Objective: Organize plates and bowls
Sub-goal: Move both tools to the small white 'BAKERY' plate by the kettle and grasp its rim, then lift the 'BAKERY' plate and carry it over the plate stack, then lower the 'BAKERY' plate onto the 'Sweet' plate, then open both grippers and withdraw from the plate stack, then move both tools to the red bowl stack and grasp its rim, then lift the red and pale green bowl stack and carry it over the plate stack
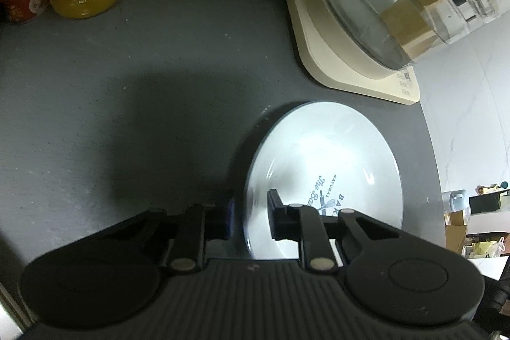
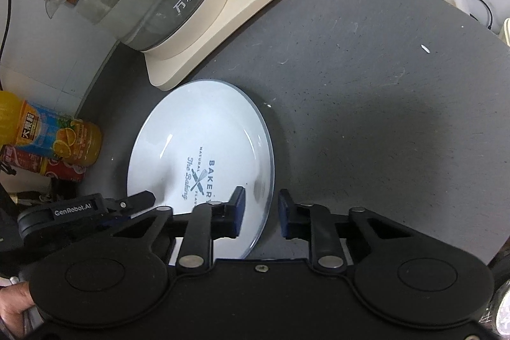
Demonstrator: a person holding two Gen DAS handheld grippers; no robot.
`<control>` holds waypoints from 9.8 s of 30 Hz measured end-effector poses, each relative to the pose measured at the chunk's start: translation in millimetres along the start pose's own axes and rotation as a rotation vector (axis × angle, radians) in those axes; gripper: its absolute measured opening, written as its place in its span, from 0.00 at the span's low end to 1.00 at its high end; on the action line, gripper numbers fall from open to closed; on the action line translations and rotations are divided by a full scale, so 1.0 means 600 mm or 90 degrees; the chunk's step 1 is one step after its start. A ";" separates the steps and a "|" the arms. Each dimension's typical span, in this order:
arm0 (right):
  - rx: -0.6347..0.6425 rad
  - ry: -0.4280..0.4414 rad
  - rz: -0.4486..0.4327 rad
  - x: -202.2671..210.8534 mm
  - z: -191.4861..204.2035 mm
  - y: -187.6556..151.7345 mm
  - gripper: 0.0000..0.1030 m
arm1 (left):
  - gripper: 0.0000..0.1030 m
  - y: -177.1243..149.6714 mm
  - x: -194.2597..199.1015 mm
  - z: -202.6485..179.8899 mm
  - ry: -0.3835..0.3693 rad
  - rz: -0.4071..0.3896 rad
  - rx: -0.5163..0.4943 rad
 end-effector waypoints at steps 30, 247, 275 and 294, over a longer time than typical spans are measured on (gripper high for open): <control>0.090 0.043 -0.055 0.077 0.073 0.027 0.09 | 0.09 -0.022 0.112 0.016 -0.040 -0.083 0.039; 0.176 0.011 0.074 0.142 0.025 -0.204 0.57 | 0.48 -0.311 0.159 0.027 0.023 -0.027 0.086; 0.282 0.032 0.073 0.114 0.100 -0.195 0.31 | 0.28 -0.300 0.202 0.067 0.070 -0.063 0.091; 0.370 0.088 0.048 0.123 0.221 -0.193 0.30 | 0.28 -0.285 0.291 0.127 0.071 -0.149 0.137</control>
Point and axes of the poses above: each gripper's, at about its wrist camera, not at the fingertips, and x roughly against the way its jaws point, z to its left, y to its top, the point moved 5 cm from there along -x, roughly the way its jaws point, and after that the axes turned 4 degrees about z, right-handed, at the moved point
